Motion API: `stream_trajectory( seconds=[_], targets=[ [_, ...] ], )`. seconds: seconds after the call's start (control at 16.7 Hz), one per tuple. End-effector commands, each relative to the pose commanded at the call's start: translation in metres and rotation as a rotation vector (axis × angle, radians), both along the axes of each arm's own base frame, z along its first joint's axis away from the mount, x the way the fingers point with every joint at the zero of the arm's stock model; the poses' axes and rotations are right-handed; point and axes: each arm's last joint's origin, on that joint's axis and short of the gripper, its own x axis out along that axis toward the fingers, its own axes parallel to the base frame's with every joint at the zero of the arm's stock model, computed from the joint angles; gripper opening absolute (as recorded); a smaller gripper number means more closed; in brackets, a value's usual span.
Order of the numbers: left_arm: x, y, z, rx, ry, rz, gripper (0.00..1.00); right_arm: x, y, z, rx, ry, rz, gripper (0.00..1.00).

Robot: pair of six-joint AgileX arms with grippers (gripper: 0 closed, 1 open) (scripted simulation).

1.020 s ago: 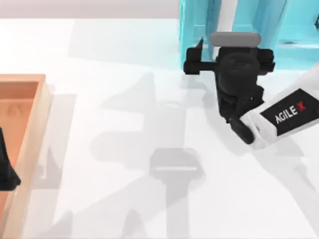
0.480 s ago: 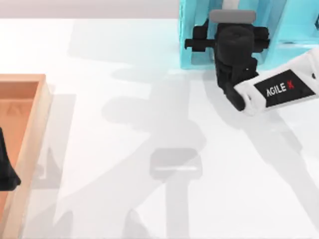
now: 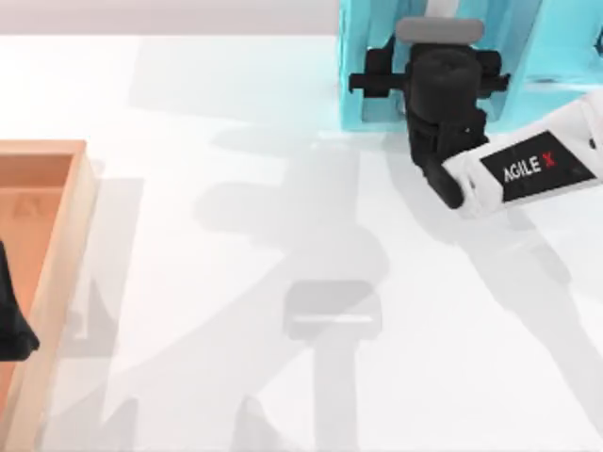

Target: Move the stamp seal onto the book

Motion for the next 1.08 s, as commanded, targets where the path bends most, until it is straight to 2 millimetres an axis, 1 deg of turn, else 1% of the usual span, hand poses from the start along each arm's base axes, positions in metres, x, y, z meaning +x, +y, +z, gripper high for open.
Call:
stream_trajectory(
  seconds=[0.54,0.6,1.08],
  targets=[
    [0.0000,0.0000,0.0000,0.000,0.000,0.000,1.00,0.0000,0.0000,0.0000,0.000,0.000,0.000,0.02],
    [0.0000,0.0000,0.0000,0.000,0.000,0.000,1.00,0.0000,0.0000,0.0000,0.000,0.000,0.000,0.00],
    [0.0000,0.0000,0.0000,0.000,0.000,0.000,1.00,-0.0003,0.0002,0.0004,0.001,0.000,0.000,0.00]
  ],
)
